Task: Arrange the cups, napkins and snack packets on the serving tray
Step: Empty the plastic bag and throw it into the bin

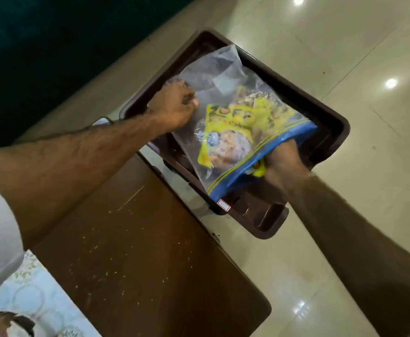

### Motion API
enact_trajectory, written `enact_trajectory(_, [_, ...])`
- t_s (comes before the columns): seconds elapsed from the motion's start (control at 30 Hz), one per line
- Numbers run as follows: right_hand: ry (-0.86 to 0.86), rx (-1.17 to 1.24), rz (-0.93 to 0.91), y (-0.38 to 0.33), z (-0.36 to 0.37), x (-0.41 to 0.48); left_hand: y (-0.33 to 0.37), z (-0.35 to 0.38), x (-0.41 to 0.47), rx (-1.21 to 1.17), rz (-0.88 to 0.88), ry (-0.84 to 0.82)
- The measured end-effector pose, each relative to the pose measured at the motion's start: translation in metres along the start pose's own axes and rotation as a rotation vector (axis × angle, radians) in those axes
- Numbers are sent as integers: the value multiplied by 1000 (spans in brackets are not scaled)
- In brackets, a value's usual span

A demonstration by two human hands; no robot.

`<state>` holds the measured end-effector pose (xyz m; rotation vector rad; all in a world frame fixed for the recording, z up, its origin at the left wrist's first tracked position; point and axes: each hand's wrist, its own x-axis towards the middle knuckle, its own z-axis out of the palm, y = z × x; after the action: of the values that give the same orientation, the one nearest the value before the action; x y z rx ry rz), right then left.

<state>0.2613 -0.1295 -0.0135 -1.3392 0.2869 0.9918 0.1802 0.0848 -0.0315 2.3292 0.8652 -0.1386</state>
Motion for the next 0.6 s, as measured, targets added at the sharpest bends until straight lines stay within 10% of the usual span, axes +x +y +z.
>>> enact_trajectory(0.3, [75, -415, 27, -20, -116, -56, 0, 7, -2, 395, -57, 153])
enact_trajectory(0.6, [186, -212, 38, -26, -130, -64, 5, -14, 6, 136, -261, 78])
